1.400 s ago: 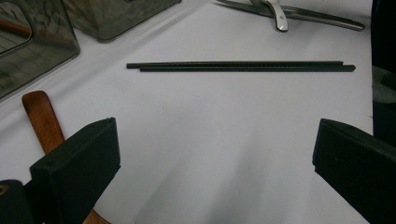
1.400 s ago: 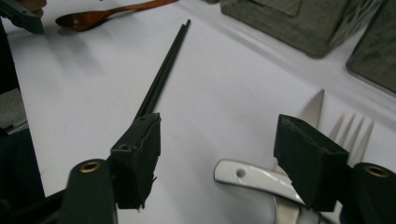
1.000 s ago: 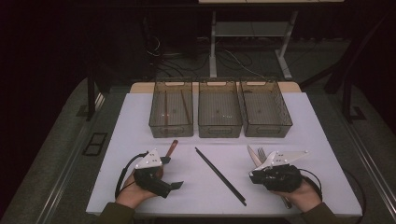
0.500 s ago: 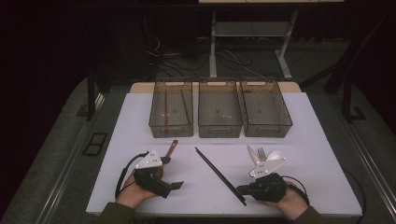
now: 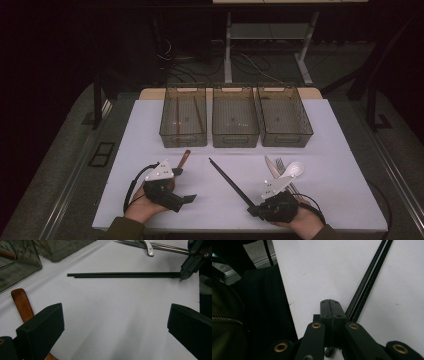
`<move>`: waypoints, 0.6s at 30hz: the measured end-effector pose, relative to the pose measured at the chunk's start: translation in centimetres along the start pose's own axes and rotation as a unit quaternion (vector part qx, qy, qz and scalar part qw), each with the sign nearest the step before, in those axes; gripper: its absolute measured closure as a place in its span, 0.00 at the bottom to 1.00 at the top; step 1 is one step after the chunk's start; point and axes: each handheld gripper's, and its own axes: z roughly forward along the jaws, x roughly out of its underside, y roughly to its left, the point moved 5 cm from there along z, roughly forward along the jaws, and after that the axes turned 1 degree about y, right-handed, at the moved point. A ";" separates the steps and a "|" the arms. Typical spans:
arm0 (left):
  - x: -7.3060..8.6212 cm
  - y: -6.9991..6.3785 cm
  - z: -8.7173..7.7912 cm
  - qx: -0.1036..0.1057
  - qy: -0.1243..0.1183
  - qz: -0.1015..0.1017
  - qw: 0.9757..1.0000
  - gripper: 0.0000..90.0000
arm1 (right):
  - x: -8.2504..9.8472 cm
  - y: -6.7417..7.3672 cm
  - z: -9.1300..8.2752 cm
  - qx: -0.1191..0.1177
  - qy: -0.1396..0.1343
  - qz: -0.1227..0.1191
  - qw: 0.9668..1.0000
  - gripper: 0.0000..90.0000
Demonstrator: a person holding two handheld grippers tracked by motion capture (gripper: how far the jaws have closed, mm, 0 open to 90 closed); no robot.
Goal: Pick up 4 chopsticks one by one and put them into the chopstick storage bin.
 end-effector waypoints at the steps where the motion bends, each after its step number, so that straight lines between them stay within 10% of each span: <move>1: 0.0 0.0 0.0 0.000 0.001 0.001 1.000 0.01 | 0.0 0.0 0.0 0.001 0.004 -0.001 1.000 1.00; 18: 0.0 0.0 0.0 0.000 -0.001 -0.001 1.000 0.00 | 0.6 -1.0 -0.5 0.035 0.015 0.004 0.999 1.00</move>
